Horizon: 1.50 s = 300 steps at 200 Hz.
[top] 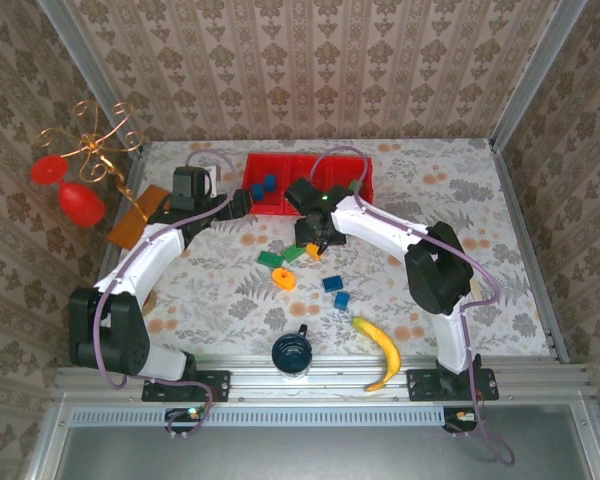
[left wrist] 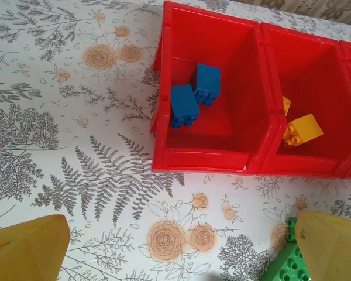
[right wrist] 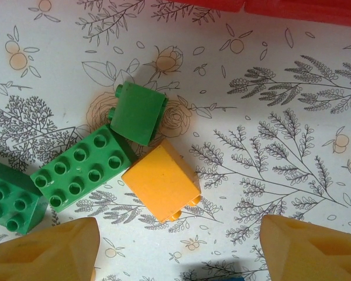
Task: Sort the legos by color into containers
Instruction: Pick up the lego from the center of the table.
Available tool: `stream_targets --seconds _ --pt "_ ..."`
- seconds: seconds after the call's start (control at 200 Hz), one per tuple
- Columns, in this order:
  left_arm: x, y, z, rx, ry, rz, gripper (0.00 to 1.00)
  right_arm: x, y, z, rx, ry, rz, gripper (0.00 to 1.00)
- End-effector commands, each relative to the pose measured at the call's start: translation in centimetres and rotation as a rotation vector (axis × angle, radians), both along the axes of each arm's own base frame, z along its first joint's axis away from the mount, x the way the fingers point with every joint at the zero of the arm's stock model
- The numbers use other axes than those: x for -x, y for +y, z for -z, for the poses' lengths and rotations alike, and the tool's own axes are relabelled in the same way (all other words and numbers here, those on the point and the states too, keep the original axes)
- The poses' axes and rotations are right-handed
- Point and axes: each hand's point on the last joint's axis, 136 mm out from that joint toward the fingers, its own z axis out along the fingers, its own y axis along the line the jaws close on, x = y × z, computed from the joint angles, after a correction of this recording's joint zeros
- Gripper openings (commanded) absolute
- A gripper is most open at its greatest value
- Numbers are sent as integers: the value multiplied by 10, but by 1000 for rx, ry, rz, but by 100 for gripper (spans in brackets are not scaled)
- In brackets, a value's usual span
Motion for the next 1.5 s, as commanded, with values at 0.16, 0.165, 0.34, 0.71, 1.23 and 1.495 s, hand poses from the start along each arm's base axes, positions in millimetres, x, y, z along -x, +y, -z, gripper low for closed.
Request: stream_targets --seconds 0.16,0.165,0.34,0.71,1.23,1.495 --pt "-1 5 1 13 -2 -30 100 9 3 16 -6 80 -95 73" --pt "-1 5 1 13 -2 -30 100 9 3 16 -5 80 -96 73" --pt "0 6 1 15 -1 -31 100 8 2 25 -1 102 -117 71" --pt "-1 6 1 19 -5 -33 100 4 6 45 19 139 -156 65" --pt "-1 6 0 26 -6 -33 100 -6 9 64 2 150 -159 52" --pt "-1 6 0 27 -5 -33 100 -6 3 65 0 149 -143 34"
